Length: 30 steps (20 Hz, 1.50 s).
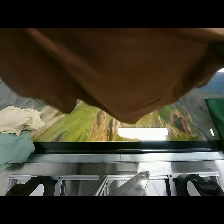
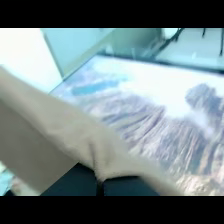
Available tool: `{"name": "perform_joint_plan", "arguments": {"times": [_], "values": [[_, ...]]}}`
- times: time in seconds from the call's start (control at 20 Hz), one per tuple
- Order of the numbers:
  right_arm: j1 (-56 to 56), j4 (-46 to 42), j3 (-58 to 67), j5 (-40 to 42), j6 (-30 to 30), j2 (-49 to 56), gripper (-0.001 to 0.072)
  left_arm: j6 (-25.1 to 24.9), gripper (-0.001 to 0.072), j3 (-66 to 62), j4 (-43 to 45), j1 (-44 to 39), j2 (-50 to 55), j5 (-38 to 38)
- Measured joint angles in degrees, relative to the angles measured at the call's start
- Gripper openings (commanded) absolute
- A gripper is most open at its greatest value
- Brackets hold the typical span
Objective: Fold the shirts.
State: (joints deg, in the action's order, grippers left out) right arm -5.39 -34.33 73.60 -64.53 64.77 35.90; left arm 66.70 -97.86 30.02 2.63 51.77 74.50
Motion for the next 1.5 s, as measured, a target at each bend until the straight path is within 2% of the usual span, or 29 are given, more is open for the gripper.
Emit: {"name": "perform_joint_plan", "arguments": {"times": [0.15, 0.35, 0.4, 0.45, 0.5, 0.55, 0.7, 0.85, 0.95, 1.1, 1.3, 1.5], "values": [[0.9, -0.1, 0.4, 0.7, -0.3, 5.4, 0.0016, 0.8, 0.0016, 4.4, 5.3, -3.1, 2.2, -1.5], [3.8, -0.4, 0.6, 0.5, -0.4, 21.1, 0.0016, -0.1, 0.0017, 11.3, 9.1, -6.6, 14.4, -3.6], [4.3, -0.5, 0.6, 0.5, -0.5, 25.4, 0.0020, -0.7, 0.0081, 12.3, 9.9, -6.9, 18.4, -4.5], [4.6, -0.5, 0.6, 0.6, -0.5, 29.7, 0.0170, -1.1, 0.0357, 12.5, 10.1, -6.8, 22.2, -5.3], [4.8, -0.5, 0.6, 0.9, -0.5, 34.1, 0.0510, -1.3, 0.0604, 12.1, 10.1, -6.4, 26.1, -5.8], [4.7, -0.5, 0.7, 1.4, -0.5, 37.9, 0.0706, -1.4, 0.0720, 11.1, 10.3, -5.7, 29.7, -5.8], [2.7, -0.7, 1.0, 0.6, -0.5, 45.3, 0.0704, 0.0, 0.0720, 6.1, 10.6, -2.4, 38.0, -1.7], [-1.2, -4.1, 0.8, -4.9, -0.3, 46.9, 0.0704, 1.9, 0.0720, 3.5, 11.8, 1.0, 41.4, 5.9], [-2.8, -8.2, -1.4, -9.0, 0.6, 46.2, 0.0704, 2.5, 0.0716, 5.5, 15.5, 2.5, 41.5, 9.9], [-3.3, -12.3, -10.2, -12.0, 1.6, 43.7, 0.0704, 3.0, 0.0716, 10.9, 24.1, 3.6, 40.8, 11.7], [-2.3, -13.0, -24.7, -8.9, 1.9, 40.4, 0.0704, 3.4, 0.0715, 15.3, 33.9, 5.0, 40.5, 8.1], [2.1, -7.3, -35.7, -1.7, 2.0, 39.4, 0.0704, 3.1, 0.0714, 14.0, 37.1, 7.7, 40.8, 3.5]]}}
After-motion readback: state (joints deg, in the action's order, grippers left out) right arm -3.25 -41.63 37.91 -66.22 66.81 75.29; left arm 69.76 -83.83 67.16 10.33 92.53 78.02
